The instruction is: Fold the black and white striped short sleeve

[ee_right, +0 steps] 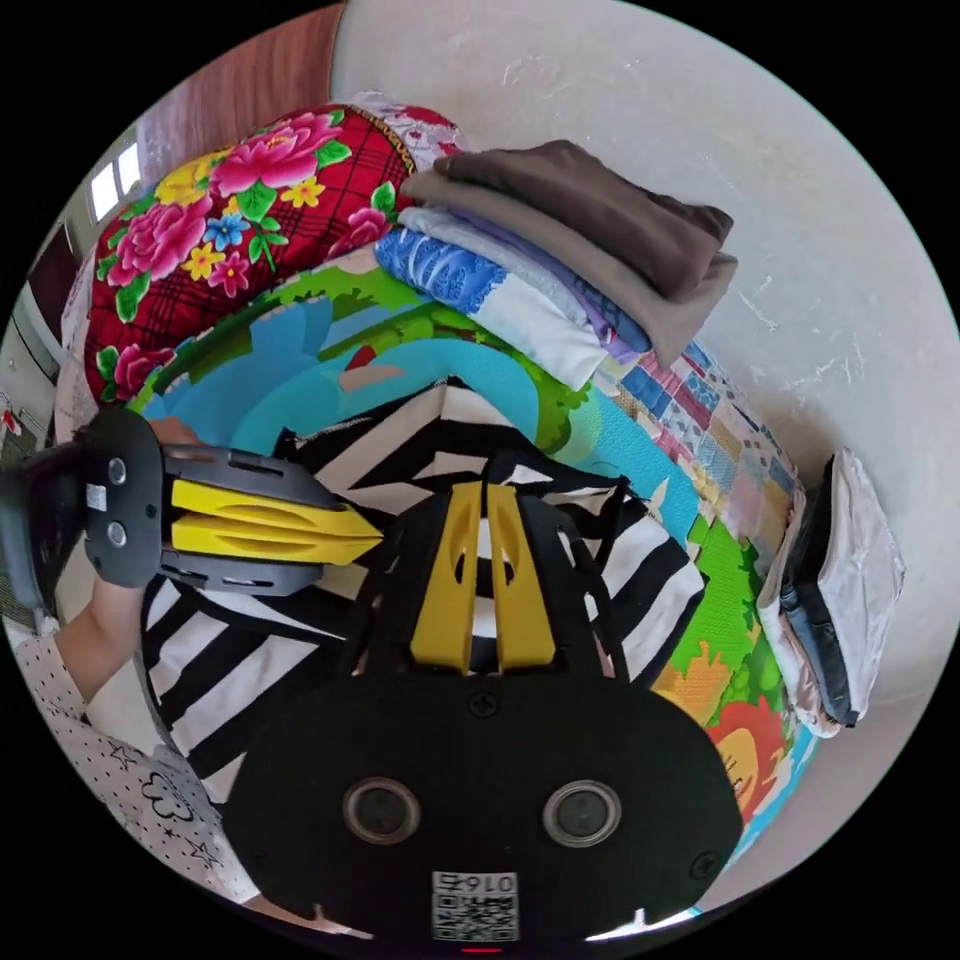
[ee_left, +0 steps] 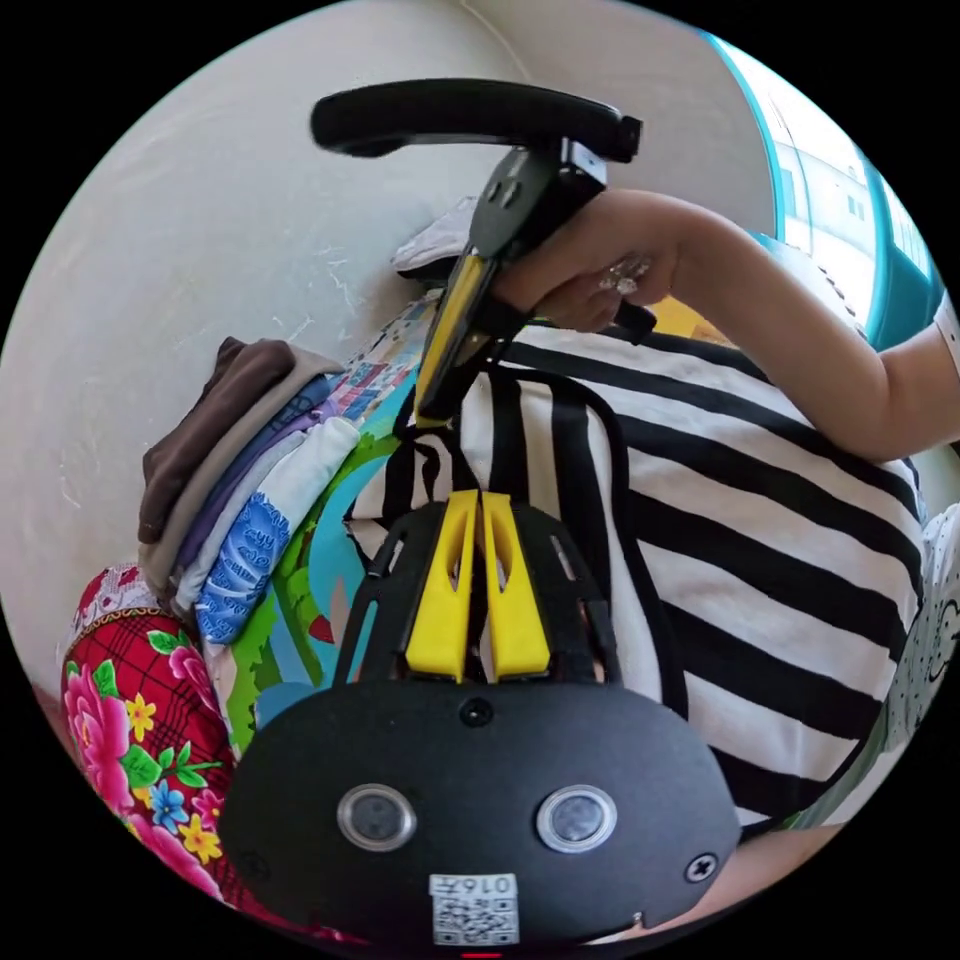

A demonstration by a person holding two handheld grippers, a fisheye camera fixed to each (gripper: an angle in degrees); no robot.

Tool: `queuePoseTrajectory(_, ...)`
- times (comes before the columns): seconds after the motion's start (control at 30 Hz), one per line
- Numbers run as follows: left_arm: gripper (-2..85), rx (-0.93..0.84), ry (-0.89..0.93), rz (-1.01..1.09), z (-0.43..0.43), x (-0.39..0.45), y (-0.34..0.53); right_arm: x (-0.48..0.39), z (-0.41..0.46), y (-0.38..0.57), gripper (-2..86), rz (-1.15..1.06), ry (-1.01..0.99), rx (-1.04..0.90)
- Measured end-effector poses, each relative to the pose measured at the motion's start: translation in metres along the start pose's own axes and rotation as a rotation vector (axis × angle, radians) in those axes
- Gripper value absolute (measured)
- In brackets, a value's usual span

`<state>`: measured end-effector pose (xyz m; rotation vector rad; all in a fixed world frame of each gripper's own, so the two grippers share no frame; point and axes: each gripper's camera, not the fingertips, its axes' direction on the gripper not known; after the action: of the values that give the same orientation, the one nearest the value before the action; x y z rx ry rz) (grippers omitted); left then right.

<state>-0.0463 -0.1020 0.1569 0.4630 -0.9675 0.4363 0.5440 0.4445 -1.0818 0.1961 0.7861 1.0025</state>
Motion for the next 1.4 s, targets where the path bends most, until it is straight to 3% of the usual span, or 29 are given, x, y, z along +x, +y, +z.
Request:
queuePoseTrajectory(0.17, -1.0, 0.021, -0.066, -0.276, -0.012, -0.051, 0.020, 0.040, -0.012, 0.006, 0.5, 0.172, -0.273, 0.359)
queuePoseTrajectory(0.3, -1.0, -0.047, -0.070, -0.501, 0.001, -0.089, 0.039, 0.055, 0.034, -0.007, 0.8, 0.262, -0.401, 0.380)
queuePoseTrajectory(0.43, -1.0, -0.202, -0.136, -0.559, 0.025, -0.104, 0.041, 0.074, 0.081, -0.023, 1.2, 0.338, -0.490, 0.276)
queuePoseTrajectory(0.53, -0.9, -0.248, -0.189, -0.603, 0.023, -0.110, 0.043, 0.090, 0.062, -0.014, 1.2, 0.298, -0.590, 0.361)
queuePoseTrajectory(0.63, -0.8, -0.113, 0.044, -0.534, 0.005, -0.104, 0.041, 0.103, 0.016, -0.001, 1.4, 0.213, -0.455, 0.380)
queuePoseTrajectory(0.7, -0.5, -0.045, 0.286, -0.411, -0.001, -0.089, 0.033, 0.106, 0.001, 0.004, 1.8, 0.165, -0.296, 0.272)
queuePoseTrajectory(0.8, 2.3, -0.044, 0.411, -0.199, -0.010, -0.056, 0.012, 0.106, 0.010, 0.016, 3.4, 0.060, -0.184, 0.077)
queuePoseTrajectory(1.0, 7.5, -0.099, 0.335, 0.108, -0.025, 0.022, -0.026, 0.128, 0.052, 0.016, 8.4, 0.092, -0.199, -0.097)
queuePoseTrajectory(1.2, 7.5, -0.233, 0.256, 0.158, 0.002, 0.047, -0.037, 0.135, 0.080, 0.006, 7.9, 0.088, -0.230, -0.128)
queuePoseTrajectory(1.4, 5.8, -0.228, 0.304, 0.161, 0.006, 0.045, -0.039, 0.148, 0.091, 0.010, 2.2, 0.114, -0.236, -0.092)
